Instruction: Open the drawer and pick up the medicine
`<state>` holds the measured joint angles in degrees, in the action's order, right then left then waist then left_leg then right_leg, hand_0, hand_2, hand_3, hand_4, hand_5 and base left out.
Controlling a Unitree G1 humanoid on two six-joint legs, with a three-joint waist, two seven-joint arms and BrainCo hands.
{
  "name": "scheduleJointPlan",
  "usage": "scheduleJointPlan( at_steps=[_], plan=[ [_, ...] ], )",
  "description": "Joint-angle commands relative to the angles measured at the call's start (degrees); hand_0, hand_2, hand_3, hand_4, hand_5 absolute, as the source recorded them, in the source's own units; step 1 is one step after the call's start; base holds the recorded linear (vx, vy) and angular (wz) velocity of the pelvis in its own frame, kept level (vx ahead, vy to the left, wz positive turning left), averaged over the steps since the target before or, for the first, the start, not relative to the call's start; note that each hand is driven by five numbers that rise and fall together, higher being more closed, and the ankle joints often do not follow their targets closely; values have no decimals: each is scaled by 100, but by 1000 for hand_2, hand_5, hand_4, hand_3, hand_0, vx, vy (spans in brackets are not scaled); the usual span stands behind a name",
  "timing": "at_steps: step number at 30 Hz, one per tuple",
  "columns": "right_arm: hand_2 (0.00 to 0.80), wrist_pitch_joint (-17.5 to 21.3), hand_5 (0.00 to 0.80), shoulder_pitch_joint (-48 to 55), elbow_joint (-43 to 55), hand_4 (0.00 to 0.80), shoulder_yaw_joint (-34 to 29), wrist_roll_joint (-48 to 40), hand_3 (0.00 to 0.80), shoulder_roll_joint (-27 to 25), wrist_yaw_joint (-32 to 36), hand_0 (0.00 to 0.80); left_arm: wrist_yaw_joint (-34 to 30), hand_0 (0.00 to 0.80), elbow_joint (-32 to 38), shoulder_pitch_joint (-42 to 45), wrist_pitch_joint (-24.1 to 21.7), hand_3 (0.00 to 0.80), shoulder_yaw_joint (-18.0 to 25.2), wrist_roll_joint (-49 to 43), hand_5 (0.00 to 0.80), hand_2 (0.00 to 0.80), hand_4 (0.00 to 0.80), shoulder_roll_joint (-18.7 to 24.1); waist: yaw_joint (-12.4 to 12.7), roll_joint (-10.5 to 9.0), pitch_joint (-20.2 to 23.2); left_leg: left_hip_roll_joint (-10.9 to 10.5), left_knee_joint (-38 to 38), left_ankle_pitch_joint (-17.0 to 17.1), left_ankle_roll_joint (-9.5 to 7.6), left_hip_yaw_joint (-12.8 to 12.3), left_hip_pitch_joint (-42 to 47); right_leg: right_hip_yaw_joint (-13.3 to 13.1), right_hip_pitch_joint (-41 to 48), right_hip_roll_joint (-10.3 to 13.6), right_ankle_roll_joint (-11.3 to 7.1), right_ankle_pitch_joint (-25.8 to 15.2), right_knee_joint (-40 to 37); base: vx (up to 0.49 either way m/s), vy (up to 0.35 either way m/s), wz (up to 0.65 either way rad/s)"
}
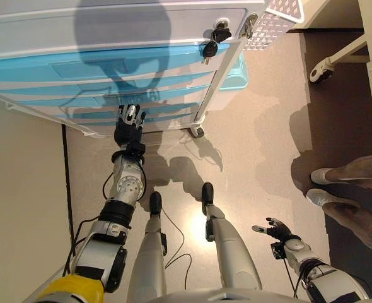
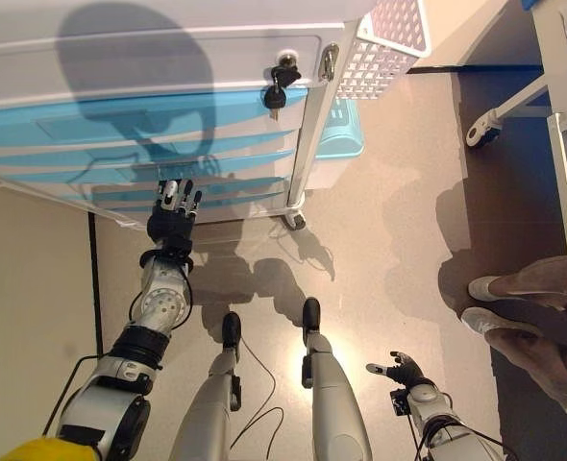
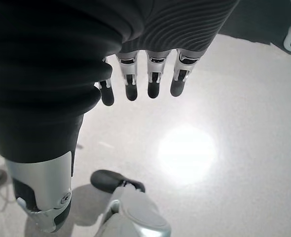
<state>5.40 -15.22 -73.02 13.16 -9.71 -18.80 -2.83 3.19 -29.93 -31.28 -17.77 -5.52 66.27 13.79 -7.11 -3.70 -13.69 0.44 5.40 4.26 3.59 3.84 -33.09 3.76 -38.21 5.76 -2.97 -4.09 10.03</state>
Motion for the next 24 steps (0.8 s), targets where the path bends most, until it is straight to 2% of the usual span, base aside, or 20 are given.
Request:
scheduleJointPlan(
  at_steps=[1,24],
  plan=[
    [0,48,0,312,-52,0,168,-36,0,-213,45,0,-164,800,529,-733,-425,800,399,-311,800,800,800,456,-60,-52,226,-267,443,-330,-237,141,-358,-3,89,-22,-271,-126,-141,0,0,0],
    [0,58,0,336,-96,0,131,-27,0,-198,100,0,-199,800,962,-532,-506,800,464,-327,800,800,800,430,-15,14,230,-297,448,-323,-244,147,-382,-10,80,-30,-241,-109,-110,0,0,0]
  ],
)
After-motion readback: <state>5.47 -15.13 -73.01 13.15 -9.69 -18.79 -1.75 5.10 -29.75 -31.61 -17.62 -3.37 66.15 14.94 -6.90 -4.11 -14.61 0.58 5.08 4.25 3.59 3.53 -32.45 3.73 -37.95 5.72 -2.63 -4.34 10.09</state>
